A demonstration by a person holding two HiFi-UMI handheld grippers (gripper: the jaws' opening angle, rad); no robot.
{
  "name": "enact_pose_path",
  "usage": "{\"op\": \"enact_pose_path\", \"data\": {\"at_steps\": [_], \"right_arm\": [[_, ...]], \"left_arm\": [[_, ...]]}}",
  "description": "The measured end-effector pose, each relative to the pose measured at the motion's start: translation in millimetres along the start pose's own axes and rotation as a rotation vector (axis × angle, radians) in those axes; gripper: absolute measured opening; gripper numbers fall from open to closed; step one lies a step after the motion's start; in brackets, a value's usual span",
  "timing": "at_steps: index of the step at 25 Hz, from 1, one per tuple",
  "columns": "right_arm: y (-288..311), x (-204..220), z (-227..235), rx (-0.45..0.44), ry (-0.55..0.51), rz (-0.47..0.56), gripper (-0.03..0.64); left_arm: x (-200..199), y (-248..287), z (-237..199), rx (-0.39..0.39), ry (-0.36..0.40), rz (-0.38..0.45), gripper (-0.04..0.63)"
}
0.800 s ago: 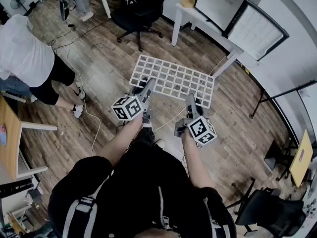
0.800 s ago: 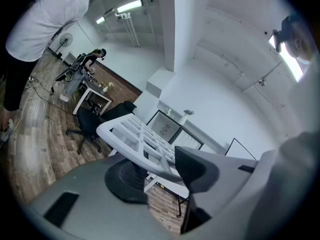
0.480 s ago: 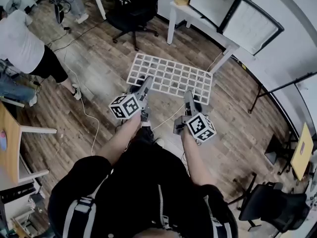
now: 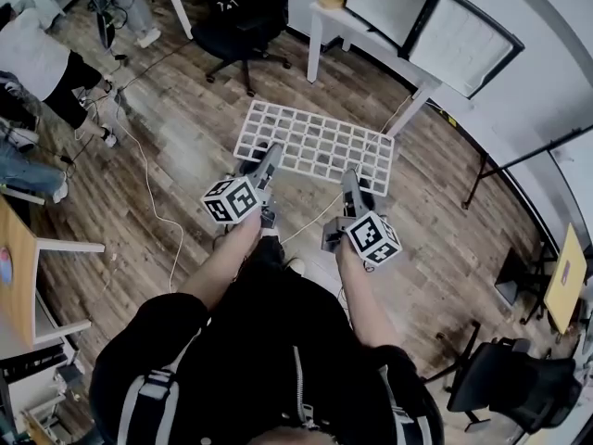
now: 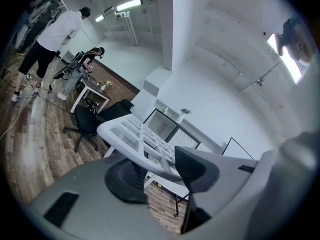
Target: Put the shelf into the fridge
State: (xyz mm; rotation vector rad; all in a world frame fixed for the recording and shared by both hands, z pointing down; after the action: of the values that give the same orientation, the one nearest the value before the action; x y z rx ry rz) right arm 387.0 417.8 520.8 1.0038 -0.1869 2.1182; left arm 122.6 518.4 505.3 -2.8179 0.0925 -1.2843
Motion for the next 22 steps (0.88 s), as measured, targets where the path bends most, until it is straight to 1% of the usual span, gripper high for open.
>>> {"op": "enact_pose_path", "data": {"at_steps": [5, 8, 12, 18, 22], "right_arm": [[4.6, -1.8, 3.7, -0.002, 0.015, -0.018, 0.192], [13.1, 4.7, 2.9, -0.001, 0.027, -0.038, 0.19], [33.1, 6.5, 2.6, 0.007, 0.03, -0.055, 0.19], [82.2, 5.3, 0.1, 0.033, 0.039, -0.065, 0.189], [126.2, -8.0, -5.0, 0.064, 0.045, -0.043, 0.19]], "left_arm": [[1.1, 3.6, -0.7, -0.01, -0.005, -0.003, 0.183], [-1.2, 3.4, -9.8, -0.021, -0.009, -0.005, 0.183], [-5.5, 16.4, -25.4, -0.03, -0.023, -0.007, 0.183], [-20.0, 55.1, -60.8, -0.03, -0.049, -0.022, 0.183], [-41.3, 101.7, -83.3, 0.001, -0.055, -0.039, 0.183]]}}
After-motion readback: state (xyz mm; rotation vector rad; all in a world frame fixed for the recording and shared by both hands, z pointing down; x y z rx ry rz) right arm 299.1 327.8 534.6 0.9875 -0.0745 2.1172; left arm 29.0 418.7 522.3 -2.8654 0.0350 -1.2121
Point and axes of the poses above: the fingertips, and each gripper's own axes: y forward along the fingers, z to its right, x out of its underside, the point moved 8 cm from there along -y, backward along the fingers, and after that the axes turned 5 degrees about x, right-handed, at the moved point
